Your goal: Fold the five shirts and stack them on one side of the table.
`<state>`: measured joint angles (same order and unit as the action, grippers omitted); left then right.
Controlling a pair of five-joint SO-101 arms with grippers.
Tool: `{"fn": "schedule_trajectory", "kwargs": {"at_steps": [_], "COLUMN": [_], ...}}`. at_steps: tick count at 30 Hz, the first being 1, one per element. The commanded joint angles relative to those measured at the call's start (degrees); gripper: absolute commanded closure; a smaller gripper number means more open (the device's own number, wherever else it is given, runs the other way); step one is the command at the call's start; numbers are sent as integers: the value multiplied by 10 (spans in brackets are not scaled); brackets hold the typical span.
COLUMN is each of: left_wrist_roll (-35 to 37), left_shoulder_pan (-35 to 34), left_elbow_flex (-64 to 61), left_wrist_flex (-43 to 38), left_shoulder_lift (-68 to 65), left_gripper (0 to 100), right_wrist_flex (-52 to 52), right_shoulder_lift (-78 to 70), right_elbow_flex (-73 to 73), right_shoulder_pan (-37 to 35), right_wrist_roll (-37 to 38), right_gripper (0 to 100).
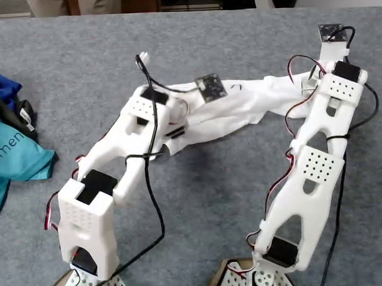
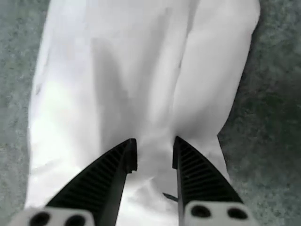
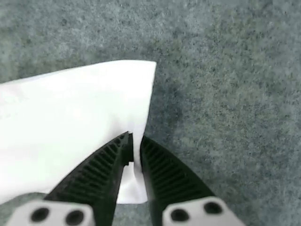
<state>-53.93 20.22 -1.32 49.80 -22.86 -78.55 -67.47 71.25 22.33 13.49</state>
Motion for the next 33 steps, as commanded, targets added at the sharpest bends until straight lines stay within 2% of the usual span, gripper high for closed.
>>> {"fn": "schedule_trajectory", "kwargs": {"at_steps": [1, 5, 8, 14, 17, 21, 24, 27, 33], "left_wrist_roll": [44, 101, 111, 99, 103, 181, 243, 274, 316], "left_shoulder_pan": [-8, -20, -20, -27, -36, -50, -57, -64, -71], "left_elbow_flex": [-50, -76, -76, -62, -44, 3, 58, 98, 106], "left_wrist_flex": [-108, -189, -191, -193, -191, -184, -141, -113, -113], "left_shoulder_lift": [6, 6, 8, 9, 11, 11, 9, 5, 8], "left_gripper": [865, 865, 871, 983, 981, 981, 981, 981, 981], "right_wrist_flex": [-1, 0, 0, 0, 0, 0, 0, 0, 0], "right_shoulder_lift": [0, 0, -1, -1, -1, -1, -1, -1, -1], "right_elbow_flex": [34, 34, 34, 34, 34, 34, 34, 34, 34], "right_shoulder_pan": [-8, -8, -8, -8, -8, -8, -8, -8, -8], "right_wrist_roll": [16, 18, 18, 18, 18, 18, 18, 18, 18], "right_gripper": [995, 995, 995, 995, 995, 995, 995, 995, 995]}}
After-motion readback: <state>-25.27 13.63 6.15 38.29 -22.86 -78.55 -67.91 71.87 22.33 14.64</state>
